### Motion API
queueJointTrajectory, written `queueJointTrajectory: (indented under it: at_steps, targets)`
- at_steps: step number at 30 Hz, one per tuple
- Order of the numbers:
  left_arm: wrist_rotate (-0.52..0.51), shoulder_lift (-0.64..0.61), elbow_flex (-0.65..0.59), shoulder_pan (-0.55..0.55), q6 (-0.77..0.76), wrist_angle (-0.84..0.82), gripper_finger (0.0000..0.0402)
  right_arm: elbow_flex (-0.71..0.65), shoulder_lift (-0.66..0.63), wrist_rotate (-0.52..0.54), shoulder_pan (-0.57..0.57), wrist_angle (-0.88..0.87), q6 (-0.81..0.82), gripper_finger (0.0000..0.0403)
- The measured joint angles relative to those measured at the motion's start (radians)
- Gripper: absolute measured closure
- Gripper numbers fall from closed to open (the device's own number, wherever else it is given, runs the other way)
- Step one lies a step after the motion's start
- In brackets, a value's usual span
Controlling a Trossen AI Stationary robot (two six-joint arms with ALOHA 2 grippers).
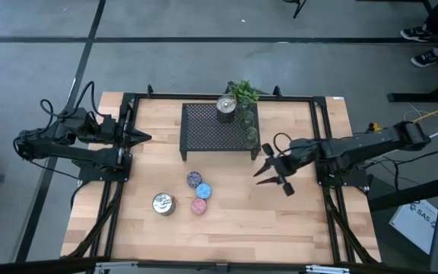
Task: Pick & Place candle stick holders
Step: Put the silver scented candle aligned with the other silver scented candle on the shelf
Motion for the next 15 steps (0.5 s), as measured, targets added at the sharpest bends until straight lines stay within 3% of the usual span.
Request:
queueJointTrajectory:
  at_steps: [4, 15]
  targets:
    - [0.000, 0.000, 0.000, 0.000, 0.000, 0.000, 0.0395, -0.079, -0.113, -0.059, -0.015, -0.004, 0.000, 0.0274]
    - [0.000, 0.000, 0.000, 0.000, 0.000, 0.000, 0.0395, -0.265, -0.391, -0.059, -0.053, 0.032, -0.031, 0.0274]
